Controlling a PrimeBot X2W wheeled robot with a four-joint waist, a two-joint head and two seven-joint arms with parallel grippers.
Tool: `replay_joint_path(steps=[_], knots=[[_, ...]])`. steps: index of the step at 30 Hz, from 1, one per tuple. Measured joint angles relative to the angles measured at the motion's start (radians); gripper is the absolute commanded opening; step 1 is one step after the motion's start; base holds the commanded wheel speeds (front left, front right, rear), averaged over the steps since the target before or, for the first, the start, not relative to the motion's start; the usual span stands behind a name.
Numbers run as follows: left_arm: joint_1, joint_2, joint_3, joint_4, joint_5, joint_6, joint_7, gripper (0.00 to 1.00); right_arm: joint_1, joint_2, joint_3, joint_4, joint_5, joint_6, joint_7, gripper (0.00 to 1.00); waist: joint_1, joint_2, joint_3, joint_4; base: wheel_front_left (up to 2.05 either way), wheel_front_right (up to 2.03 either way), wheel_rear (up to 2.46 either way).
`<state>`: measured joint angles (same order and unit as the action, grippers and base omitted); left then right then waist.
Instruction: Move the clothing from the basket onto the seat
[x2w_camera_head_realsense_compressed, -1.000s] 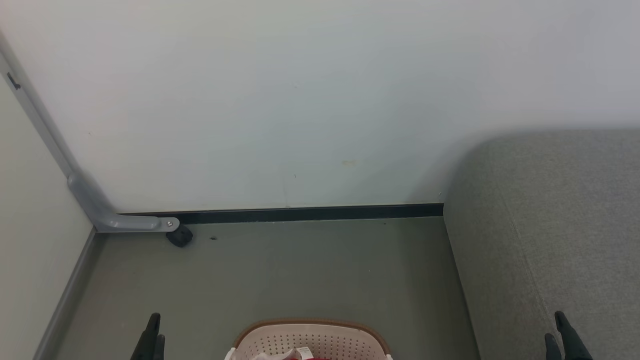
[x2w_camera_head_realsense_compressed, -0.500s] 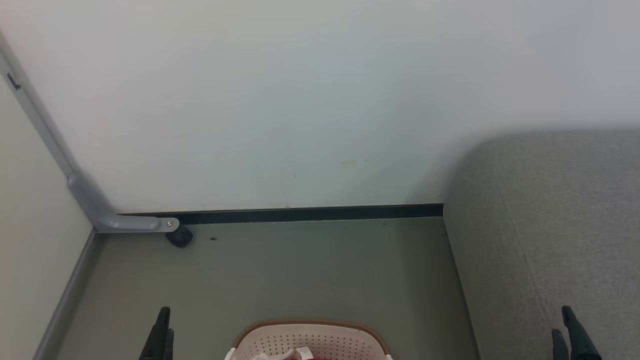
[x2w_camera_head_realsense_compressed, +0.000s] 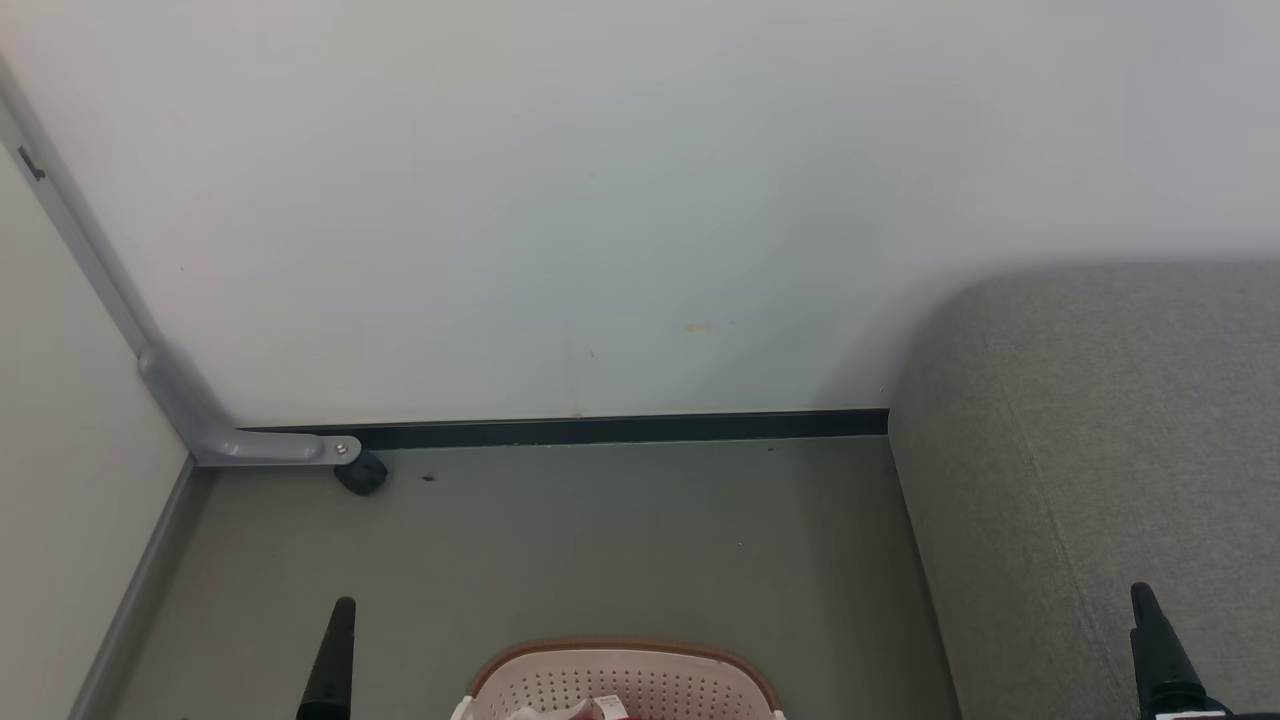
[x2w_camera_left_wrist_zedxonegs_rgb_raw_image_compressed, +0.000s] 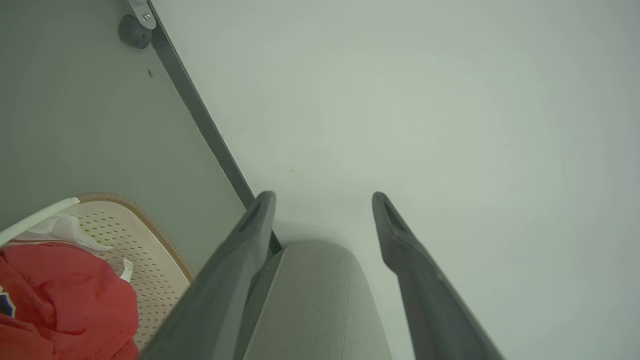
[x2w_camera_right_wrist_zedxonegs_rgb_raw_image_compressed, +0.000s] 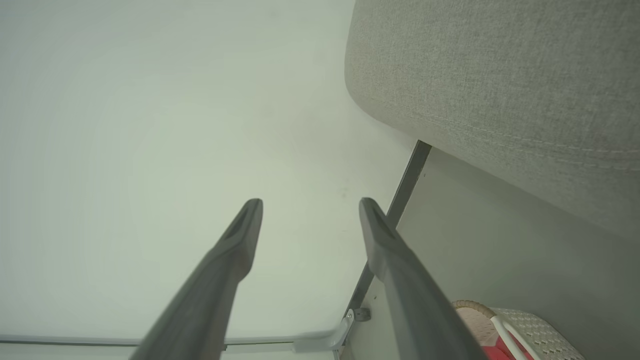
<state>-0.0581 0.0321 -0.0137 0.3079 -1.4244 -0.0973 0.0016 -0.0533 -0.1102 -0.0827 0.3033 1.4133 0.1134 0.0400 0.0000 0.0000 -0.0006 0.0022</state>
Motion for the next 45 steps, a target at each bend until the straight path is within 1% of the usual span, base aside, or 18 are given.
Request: replay_joint_path(steps=[5, 9, 16, 18, 20, 23, 26, 27, 31, 34, 35, 45], knots=[[-0.003, 0.011, -0.027, -0.008, 0.119, 0.033, -0.016, 1.0, -0.003, -0.036, 0.032, -0.001, -0.102, 0.0, -0.036, 1.0, 0.0, 0.0, -0.002, 0.001, 0.0, 0.0, 0.0], [-0.01, 0.031, -0.063, -0.016, 0.214, 0.061, -0.032, 1.0, -0.012, -0.068, 0.067, -0.001, -0.196, -0.001, -0.059, 1.0, 0.0, 0.0, -0.004, 0.001, 0.0, 0.0, 0.0], [-0.02, 0.059, -0.129, -0.016, 0.366, 0.081, -0.057, 1.0, -0.02, -0.102, 0.122, -0.001, -0.334, -0.018, -0.087, 1.0, 0.0, 0.0, -0.01, 0.001, 0.0, 0.0, 0.0], [-0.02, 0.063, -0.142, -0.013, 0.405, 0.09, -0.067, 1.0, -0.02, -0.11, 0.137, -0.001, -0.368, -0.019, -0.095, 1.0, 0.0, 0.0, -0.012, 0.001, 0.0, 0.0, 0.0], [-0.02, 0.064, -0.156, -0.003, 0.449, 0.095, -0.071, 1.0, -0.02, -0.116, 0.151, 0.001, -0.402, -0.027, -0.104, 1.0, 0.0, 0.0, -0.015, 0.001, 0.0, 0.0, 0.0], [-0.02, 0.067, -0.165, 0.002, 0.501, 0.108, -0.083, 1.0, -0.02, -0.125, 0.172, 0.001, -0.447, -0.035, -0.115, 1.0, 0.0, 0.0, -0.02, 0.002, 0.0, 0.0, 0.0], [-0.02, 0.068, -0.172, 0.01, 0.544, 0.116, -0.093, 1.0, -0.02, -0.132, 0.19, 0.002, -0.489, -0.036, -0.126, 1.0, 0.0, 0.0, -0.024, 0.002, 0.0, 0.0, 0.0], [-0.02, 0.069, -0.179, 0.016, 0.579, 0.12, -0.102, 1.0, -0.019, -0.135, 0.202, 0.002, -0.516, -0.045, -0.135, 1.0, 0.0, 0.0, -0.026, 0.002, 0.0, 0.0, 0.0], [-0.02, 0.067, -0.183, 0.034, 0.64, 0.132, -0.113, 1.0, -0.018, -0.147, 0.221, 0.008, -0.564, -0.054, -0.149, 1.0, 0.0, 0.0, -0.031, 0.004, 0.0, 0.0, 0.0], [-0.019, 0.056, -0.168, 0.049, 0.695, 0.135, -0.128, 1.0, -0.017, -0.155, 0.233, 0.017, -0.605, -0.061, -0.158, 1.0, 0.0, 0.0, -0.034, 0.006, 0.0, 0.0, 0.0], [-0.019, 0.056, -0.168, 0.049, 0.695, 0.135, -0.128, 1.0, -0.017, -0.155, 0.233, 0.017, -0.605, -0.061, -0.158, 1.0, 0.0, 0.0, -0.034, 0.006, 0.0, 0.0, 0.0], [-0.018, 0.033, -0.137, 0.078, 0.867, 0.16, -0.163, 1.0, -0.017, -0.182, 0.273, 0.031, -0.724, -0.079, -0.2, 1.0, 0.0, 0.0, -0.041, 0.011, 0.0, 0.0, 0.0]])
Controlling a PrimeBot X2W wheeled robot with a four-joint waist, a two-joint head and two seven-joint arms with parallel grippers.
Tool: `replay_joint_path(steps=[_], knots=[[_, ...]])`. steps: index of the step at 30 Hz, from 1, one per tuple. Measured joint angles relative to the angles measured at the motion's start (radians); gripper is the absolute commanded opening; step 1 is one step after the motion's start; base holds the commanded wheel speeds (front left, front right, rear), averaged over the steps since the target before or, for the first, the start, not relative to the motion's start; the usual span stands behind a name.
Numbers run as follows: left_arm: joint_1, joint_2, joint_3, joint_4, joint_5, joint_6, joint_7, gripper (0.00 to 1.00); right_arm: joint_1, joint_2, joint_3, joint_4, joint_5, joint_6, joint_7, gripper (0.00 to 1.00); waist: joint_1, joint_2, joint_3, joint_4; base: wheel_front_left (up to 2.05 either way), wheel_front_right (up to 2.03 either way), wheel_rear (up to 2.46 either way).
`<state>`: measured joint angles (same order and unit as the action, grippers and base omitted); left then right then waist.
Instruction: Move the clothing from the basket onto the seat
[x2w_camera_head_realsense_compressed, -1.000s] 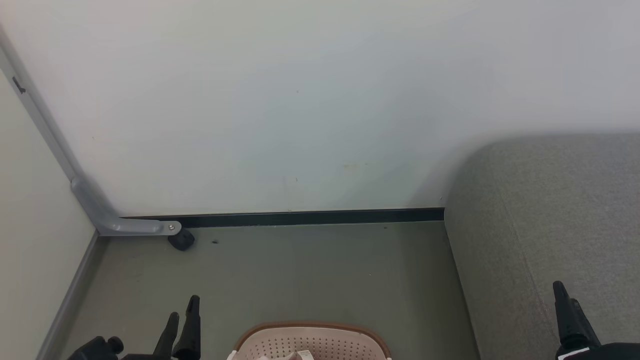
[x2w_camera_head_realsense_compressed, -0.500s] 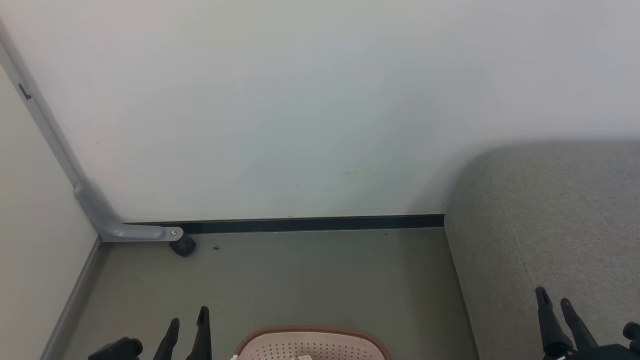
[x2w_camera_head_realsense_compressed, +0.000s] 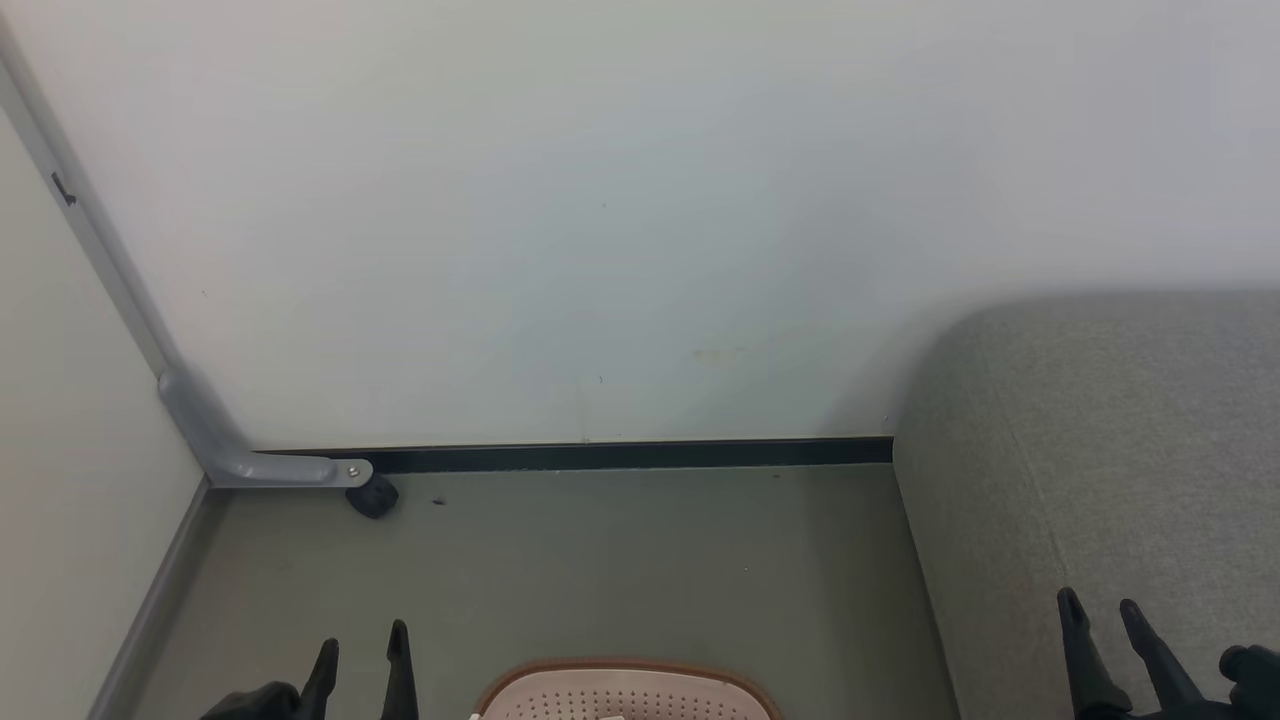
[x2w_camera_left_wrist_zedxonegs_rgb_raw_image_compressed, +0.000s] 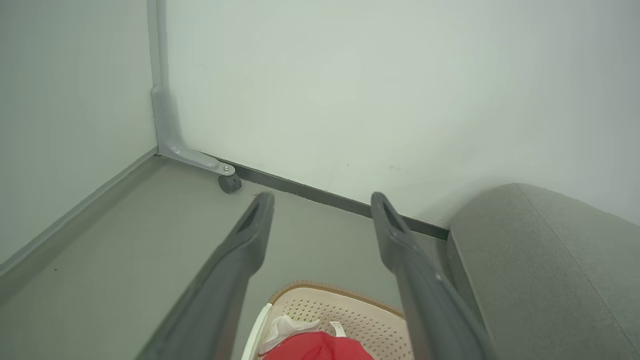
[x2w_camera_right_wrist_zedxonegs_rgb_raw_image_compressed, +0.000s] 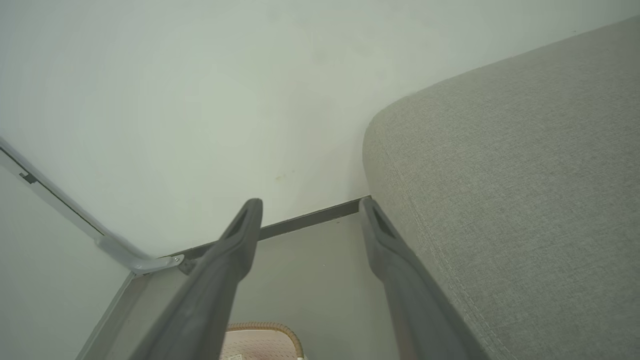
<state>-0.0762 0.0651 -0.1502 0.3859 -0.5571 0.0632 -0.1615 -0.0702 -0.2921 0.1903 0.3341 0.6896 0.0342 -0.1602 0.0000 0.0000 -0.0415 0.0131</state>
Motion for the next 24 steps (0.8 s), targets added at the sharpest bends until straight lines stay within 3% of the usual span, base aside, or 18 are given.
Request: replay_joint_path(steps=[24], knots=[[0.001, -0.014, 0.015, 0.063, 0.331, 0.061, -0.088, 1.0, -0.001, -0.065, 0.078, -0.009, -0.291, -0.038, -0.088, 1.0, 0.0, 0.0, -0.016, 0.003, 0.0, 0.0, 0.0]])
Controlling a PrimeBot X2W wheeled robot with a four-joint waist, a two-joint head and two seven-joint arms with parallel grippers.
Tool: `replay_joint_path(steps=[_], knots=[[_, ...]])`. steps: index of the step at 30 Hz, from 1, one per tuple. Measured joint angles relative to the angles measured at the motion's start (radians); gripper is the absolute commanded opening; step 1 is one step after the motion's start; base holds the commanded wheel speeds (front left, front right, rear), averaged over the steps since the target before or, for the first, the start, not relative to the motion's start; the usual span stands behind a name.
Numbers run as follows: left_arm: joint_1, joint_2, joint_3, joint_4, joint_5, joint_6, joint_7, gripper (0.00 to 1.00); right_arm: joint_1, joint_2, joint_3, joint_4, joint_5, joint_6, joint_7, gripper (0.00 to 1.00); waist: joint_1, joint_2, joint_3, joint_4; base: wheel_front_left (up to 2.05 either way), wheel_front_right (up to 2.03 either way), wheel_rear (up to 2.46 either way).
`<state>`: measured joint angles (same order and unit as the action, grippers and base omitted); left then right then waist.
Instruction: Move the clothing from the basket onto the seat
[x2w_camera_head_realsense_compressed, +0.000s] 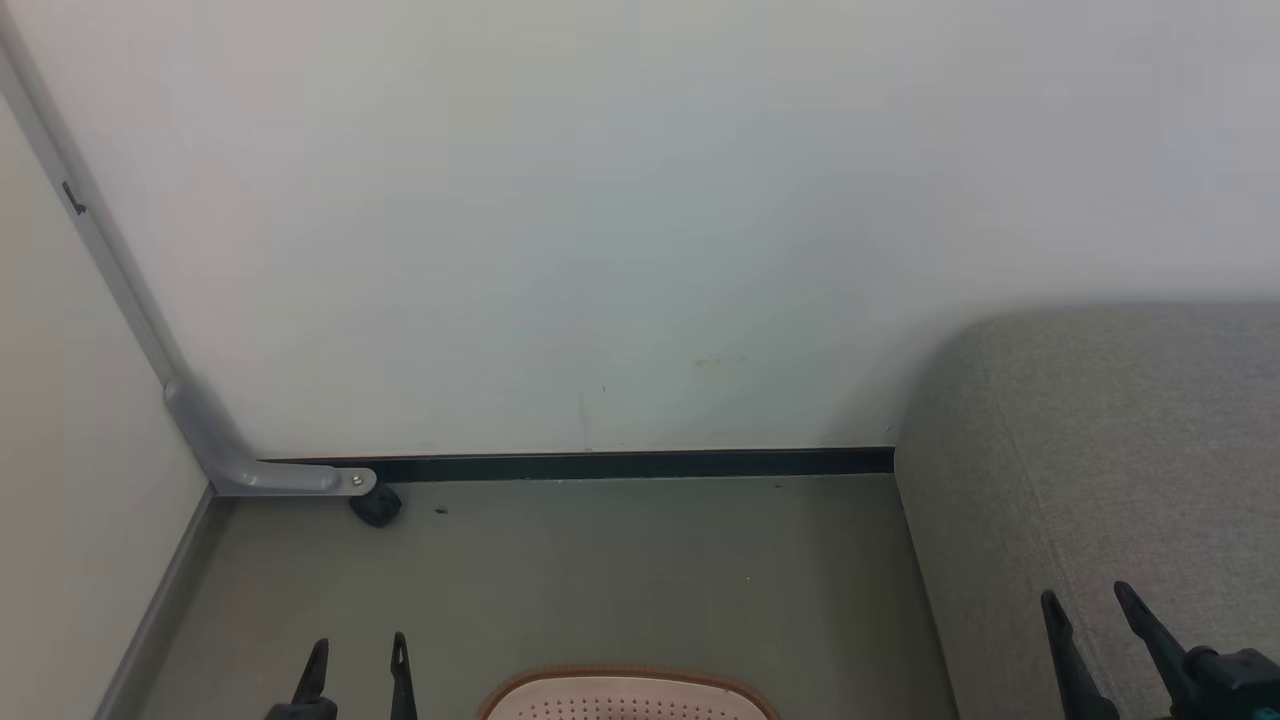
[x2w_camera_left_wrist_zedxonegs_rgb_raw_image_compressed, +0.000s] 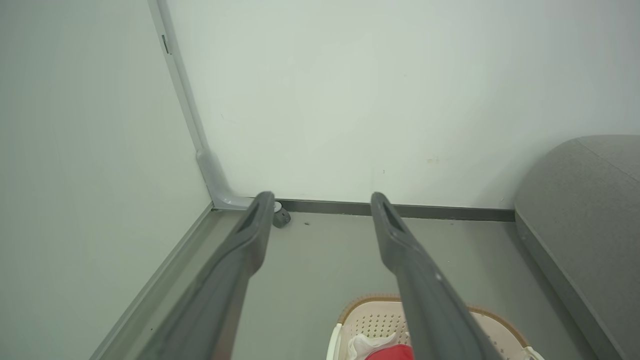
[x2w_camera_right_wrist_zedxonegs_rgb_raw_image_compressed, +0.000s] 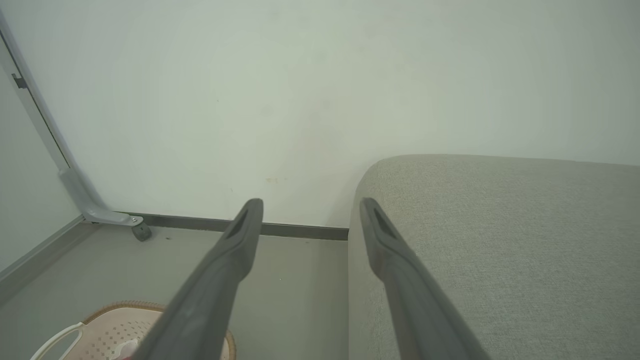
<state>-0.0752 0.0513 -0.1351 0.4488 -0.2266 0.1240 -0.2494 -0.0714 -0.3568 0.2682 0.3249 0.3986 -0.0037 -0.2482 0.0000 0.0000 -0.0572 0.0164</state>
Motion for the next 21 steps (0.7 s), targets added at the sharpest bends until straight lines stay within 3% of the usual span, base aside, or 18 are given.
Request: replay_joint_path(steps=[21], knots=[[0.0, -0.005, 0.021, 0.007, -0.018, 0.0, 0.0, 1.0, 0.004, 0.016, -0.04, -0.02, -0.004, -0.02, -0.001, 1.0, 0.0, 0.0, 0.002, -0.001, 0.0, 0.0, 0.0]])
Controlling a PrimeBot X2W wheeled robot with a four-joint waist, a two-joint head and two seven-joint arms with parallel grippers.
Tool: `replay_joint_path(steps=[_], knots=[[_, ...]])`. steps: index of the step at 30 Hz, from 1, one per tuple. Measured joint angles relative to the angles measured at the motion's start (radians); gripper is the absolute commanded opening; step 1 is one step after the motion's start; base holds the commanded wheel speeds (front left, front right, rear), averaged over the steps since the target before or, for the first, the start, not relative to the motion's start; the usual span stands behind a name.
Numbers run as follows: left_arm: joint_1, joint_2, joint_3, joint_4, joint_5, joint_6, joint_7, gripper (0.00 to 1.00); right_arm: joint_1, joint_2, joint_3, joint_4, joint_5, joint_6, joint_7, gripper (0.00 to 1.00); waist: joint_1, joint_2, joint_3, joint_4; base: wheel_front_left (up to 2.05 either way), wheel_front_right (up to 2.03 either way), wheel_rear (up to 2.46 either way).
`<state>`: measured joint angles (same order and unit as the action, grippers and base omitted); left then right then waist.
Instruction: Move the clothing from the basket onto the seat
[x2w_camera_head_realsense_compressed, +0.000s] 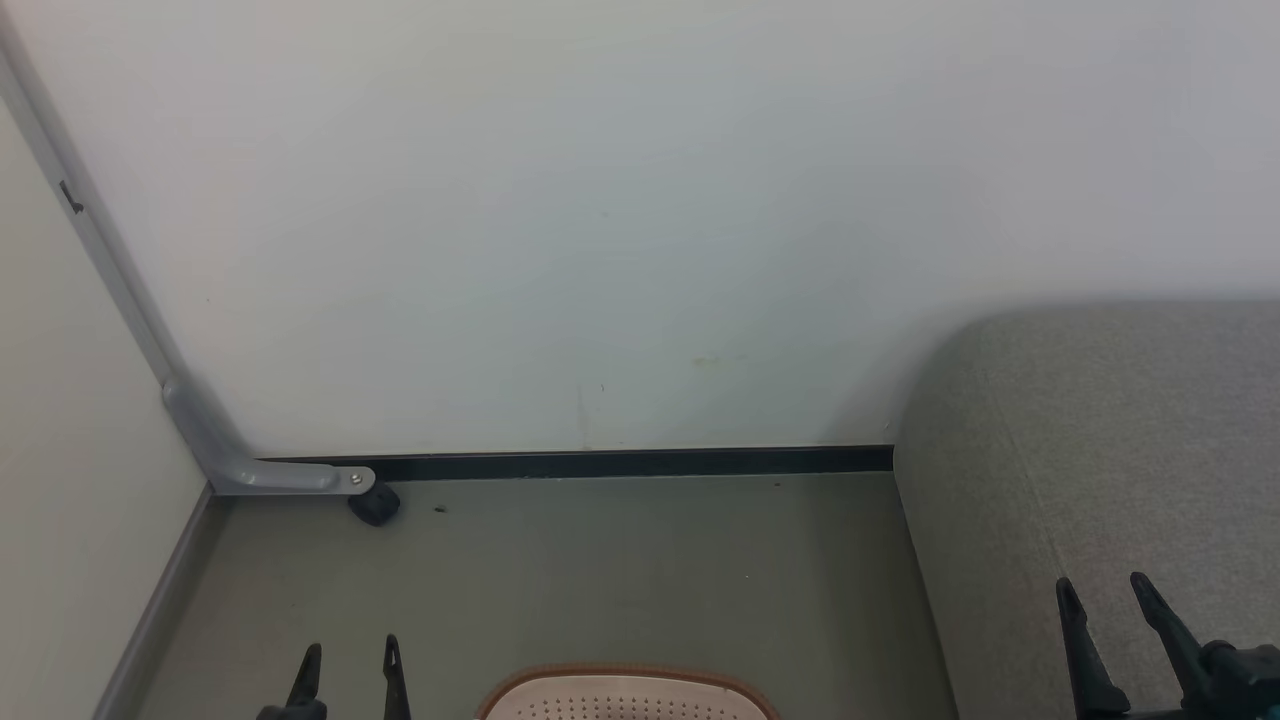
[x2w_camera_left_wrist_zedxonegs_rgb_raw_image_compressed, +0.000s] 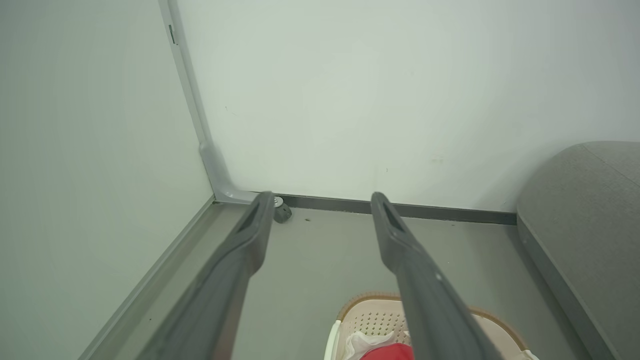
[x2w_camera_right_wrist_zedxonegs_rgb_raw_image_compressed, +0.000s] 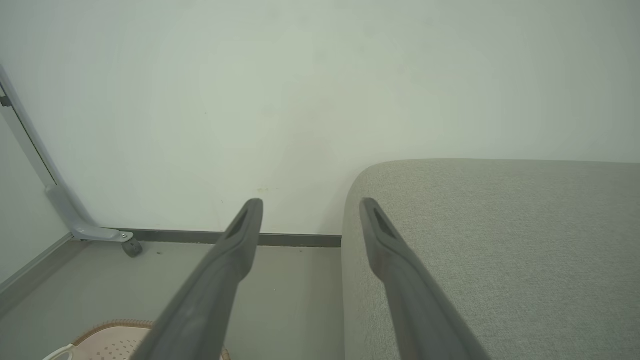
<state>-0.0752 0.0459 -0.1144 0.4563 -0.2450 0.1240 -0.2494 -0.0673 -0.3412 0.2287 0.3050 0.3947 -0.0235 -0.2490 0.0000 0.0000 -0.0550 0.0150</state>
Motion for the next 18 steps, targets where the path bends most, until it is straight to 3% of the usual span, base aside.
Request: replay_joint_path(steps=[12, 18], knots=[[0.0, 0.0, -0.042, 0.023, -0.043, 0.0, 0.0, 1.0, 0.007, 0.003, -0.005, -0.027, -0.009, 0.001, 0.0, 1.0, 0.0, 0.0, 0.01, -0.004, 0.0, 0.0, 0.0], [0.0, 0.0, -0.136, 0.059, -0.083, 0.0, 0.001, 1.0, 0.015, -0.007, -0.019, -0.055, -0.009, 0.012, 0.0, 1.0, 0.0, 0.0, 0.032, -0.008, 0.0, 0.0, 0.0]])
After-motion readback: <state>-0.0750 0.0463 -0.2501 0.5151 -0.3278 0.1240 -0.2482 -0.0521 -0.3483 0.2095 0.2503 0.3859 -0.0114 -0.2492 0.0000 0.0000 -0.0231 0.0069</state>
